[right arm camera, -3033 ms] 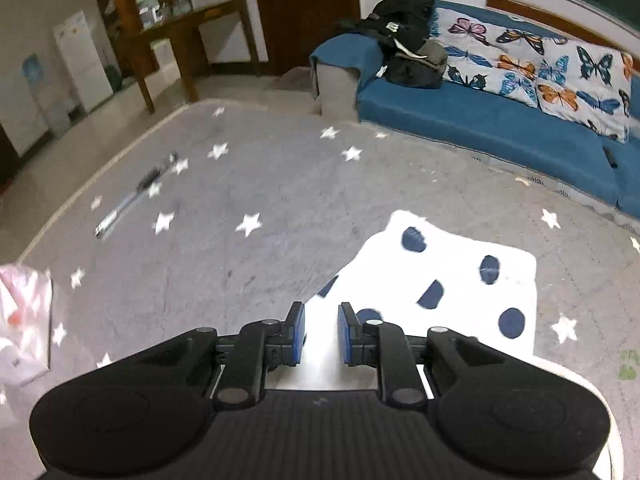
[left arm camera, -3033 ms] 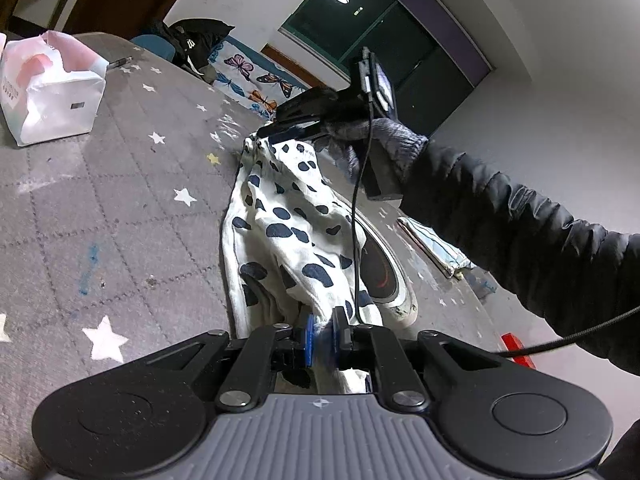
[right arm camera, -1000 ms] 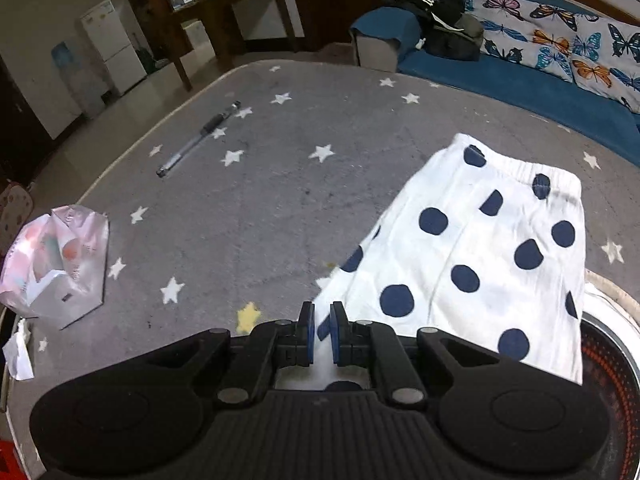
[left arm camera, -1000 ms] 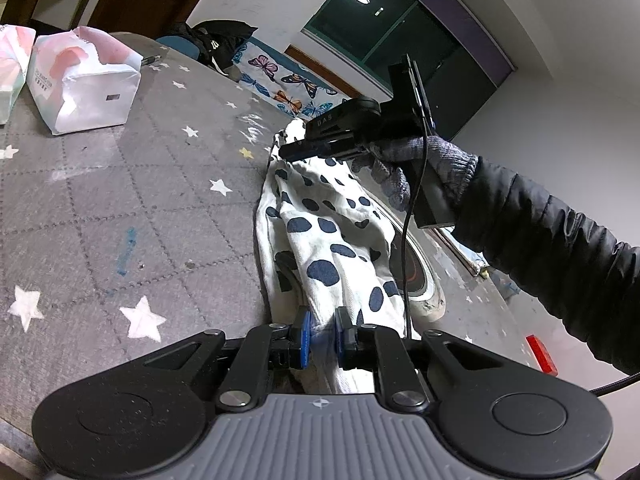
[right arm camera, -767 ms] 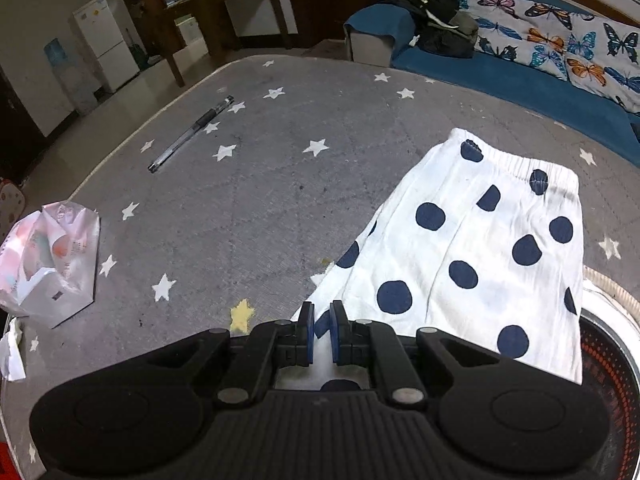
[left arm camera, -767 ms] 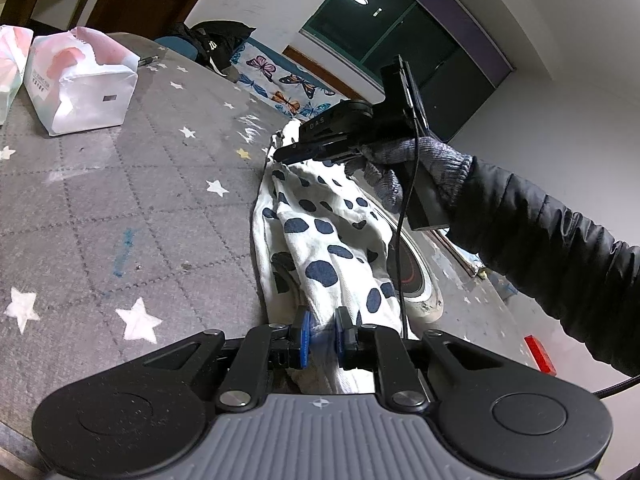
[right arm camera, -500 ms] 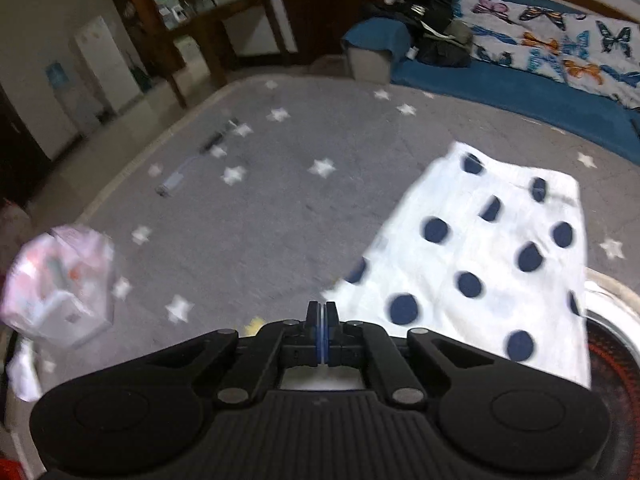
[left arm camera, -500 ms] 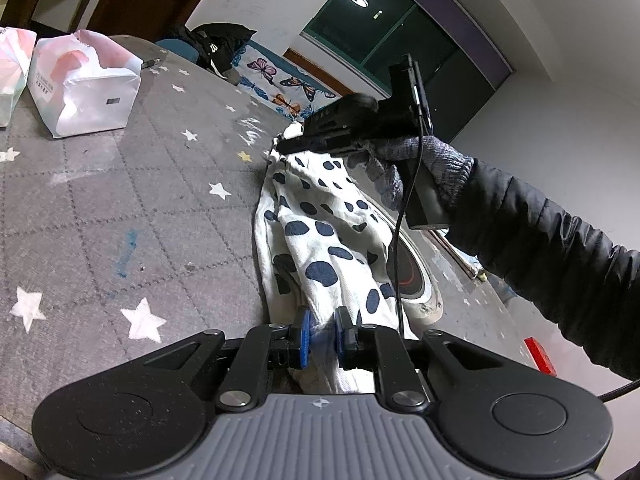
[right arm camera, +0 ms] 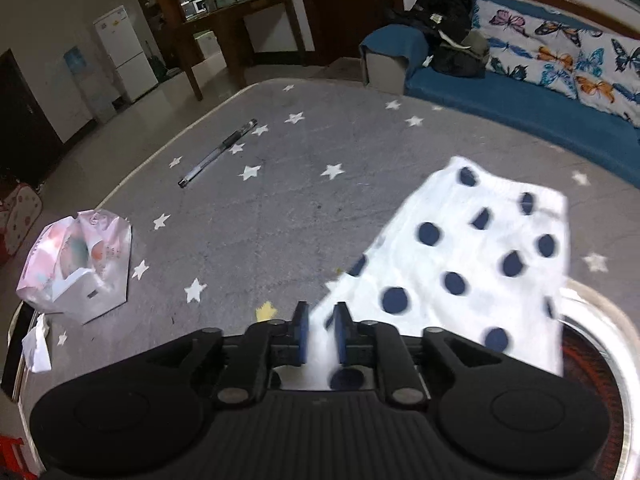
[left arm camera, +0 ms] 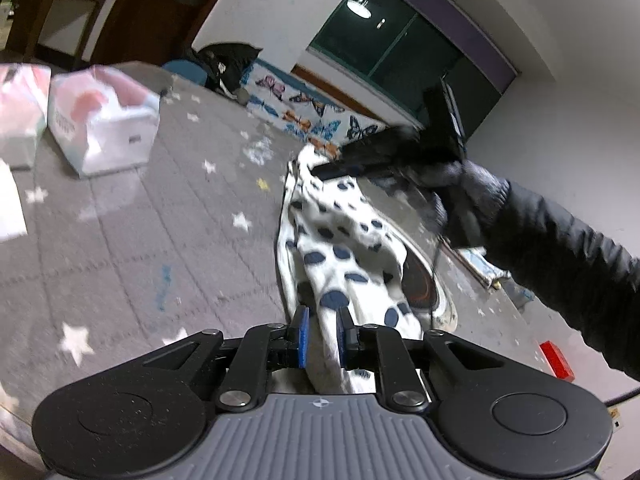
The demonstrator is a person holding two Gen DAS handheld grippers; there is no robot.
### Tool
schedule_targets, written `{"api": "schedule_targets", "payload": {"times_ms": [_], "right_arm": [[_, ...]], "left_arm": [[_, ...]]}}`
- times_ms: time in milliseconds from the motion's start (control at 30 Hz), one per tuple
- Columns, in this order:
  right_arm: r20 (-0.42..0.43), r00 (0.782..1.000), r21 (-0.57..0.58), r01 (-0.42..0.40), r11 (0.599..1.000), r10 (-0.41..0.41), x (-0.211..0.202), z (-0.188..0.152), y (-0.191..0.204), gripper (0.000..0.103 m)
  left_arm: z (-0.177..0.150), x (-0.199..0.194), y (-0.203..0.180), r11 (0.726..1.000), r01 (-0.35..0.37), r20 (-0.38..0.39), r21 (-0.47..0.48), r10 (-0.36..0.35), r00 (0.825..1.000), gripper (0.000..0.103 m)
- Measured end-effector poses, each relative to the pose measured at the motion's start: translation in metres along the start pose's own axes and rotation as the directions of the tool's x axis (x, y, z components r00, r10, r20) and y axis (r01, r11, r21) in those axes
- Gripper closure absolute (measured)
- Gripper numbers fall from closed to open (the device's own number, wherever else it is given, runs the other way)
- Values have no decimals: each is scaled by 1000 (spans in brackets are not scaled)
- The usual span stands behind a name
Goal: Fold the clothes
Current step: 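Lower the folded trousers onto the table and open both grippers, then move the right gripper to the waistband end of the folded trousers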
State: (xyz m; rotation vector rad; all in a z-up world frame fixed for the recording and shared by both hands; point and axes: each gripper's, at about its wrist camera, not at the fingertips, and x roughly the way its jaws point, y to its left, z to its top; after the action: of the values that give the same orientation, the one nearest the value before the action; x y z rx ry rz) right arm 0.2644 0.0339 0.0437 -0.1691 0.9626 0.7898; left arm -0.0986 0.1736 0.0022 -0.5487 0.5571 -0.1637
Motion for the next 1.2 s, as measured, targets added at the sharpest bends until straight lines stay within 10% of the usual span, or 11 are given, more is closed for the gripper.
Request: {"api": "schedule_targets", "payload": {"times_ms": [233,533,867,1200], "right_arm": [[-33,999,-100,29,995,-33,-38,-34,-7,48],[24,999,-153,42,987,-39,-78,-106,-14,47],[58,998,-97,40,994,-35,-80,-142,-39,47],[121,992,38,38,999,-42,-80,-145,-87,53]], "left_arm": [[23,15,-23,997,36,6,73,-37,999,67],[52,86,-47,979,171,-82,114,-162,983,69],[44,129,-14,996,3,-186,93,14,982,73],[42,129,-11,995,-14,-175,102,32,984,72]]}}
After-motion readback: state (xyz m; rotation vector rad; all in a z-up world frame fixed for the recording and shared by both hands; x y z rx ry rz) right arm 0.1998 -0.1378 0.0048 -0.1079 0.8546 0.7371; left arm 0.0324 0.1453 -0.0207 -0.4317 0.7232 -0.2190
